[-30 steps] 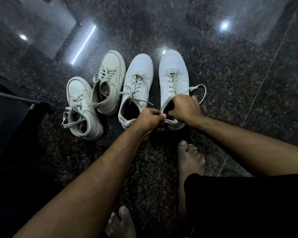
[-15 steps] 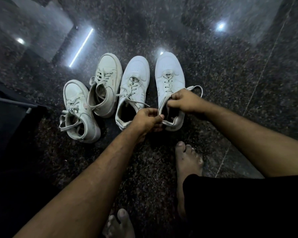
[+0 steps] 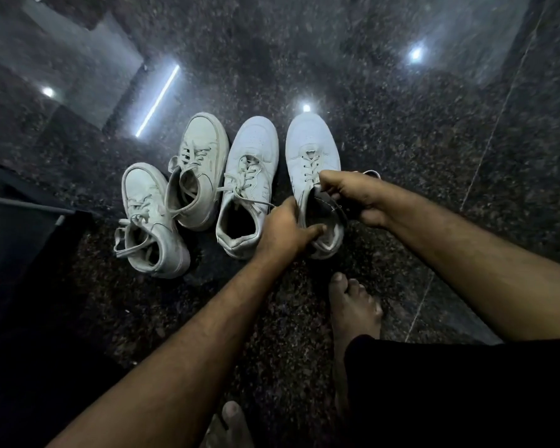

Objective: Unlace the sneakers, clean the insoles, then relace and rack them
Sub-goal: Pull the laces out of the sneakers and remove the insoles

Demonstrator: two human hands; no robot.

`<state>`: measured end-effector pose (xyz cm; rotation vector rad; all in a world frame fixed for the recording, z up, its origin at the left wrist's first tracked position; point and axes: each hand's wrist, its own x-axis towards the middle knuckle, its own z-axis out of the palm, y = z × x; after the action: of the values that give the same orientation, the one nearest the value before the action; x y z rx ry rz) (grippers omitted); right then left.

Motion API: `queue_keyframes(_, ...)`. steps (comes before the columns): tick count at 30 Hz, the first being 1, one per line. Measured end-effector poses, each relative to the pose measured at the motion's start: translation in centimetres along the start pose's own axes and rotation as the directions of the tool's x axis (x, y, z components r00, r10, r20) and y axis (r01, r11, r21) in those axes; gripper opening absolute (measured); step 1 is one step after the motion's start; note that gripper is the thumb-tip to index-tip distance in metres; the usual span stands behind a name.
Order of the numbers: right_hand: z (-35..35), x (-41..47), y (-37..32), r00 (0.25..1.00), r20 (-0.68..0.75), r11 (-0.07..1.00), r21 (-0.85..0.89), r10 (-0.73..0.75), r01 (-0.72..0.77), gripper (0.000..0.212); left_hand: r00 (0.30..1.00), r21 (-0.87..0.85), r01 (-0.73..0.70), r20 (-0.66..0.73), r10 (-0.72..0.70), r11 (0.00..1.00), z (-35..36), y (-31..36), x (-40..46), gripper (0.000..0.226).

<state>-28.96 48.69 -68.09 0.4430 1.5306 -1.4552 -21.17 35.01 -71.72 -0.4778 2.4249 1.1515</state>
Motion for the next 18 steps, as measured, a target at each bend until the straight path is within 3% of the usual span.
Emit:
queue_keyframes(2, 0.2, -0.4, -0.1, 0.999, -0.036, 1.000, 0.018, -0.023, 0.023, 0.028, 0.999, 0.008, -0.038, -0.008, 0.038, 0.999, 0.0, 0.0, 0.3, 0.048)
queue_keyframes(4, 0.2, 0.0, 0.2, 0.966, -0.167, 0.931, -0.340, -0.199, 0.133, 0.026, 0.997, -0.013, -0.069, -0.023, 0.069, 0.998, 0.1, 0.3, 0.4, 0.060)
queue_keyframes(6, 0.2, 0.7, 0.7, 0.907, -0.160, 0.640, -0.755, -0.389, 0.142, 0.029, 0.995, 0.017, -0.095, -0.038, 0.095, 0.995, 0.5, 0.6, 0.6, 0.071)
queue_keyframes(7, 0.0, 1.0, 1.1, 0.897, -0.109, 0.528, -0.836, -0.429, 0.151, 0.029, 0.993, 0.041, -0.107, -0.045, 0.109, 0.993, 0.6, 0.7, 0.6, 0.071)
queue_keyframes(12, -3.5, -0.3, 2.4, 0.842, 0.295, 0.372, -0.795, -0.452, 0.479, 0.042, 0.991, 0.087, -0.106, -0.077, 0.112, 0.991, 0.7, 0.6, 1.4, 0.036)
queue_keyframes(13, -4.2, -0.4, 2.6, 0.822, 0.313, 0.364, -0.780, -0.476, 0.508, 0.040, 0.990, 0.096, -0.101, -0.087, 0.109, 0.990, 0.7, 0.4, 1.6, 0.038)
queue_keyframes(16, -5.1, -0.3, 2.9, 0.791, 0.165, 0.470, -0.726, -0.589, 0.502, 0.022, 0.985, 0.094, -0.133, -0.095, 0.142, 0.987, 0.8, 0.0, 1.9, 0.042)
queue_keyframes(18, -4.8, -0.4, 2.7, 0.745, 0.099, 0.466, -0.725, -0.659, 0.508, 0.017, 0.979, 0.079, -0.169, -0.104, 0.177, 0.982, 0.9, 0.0, 1.8, 0.052)
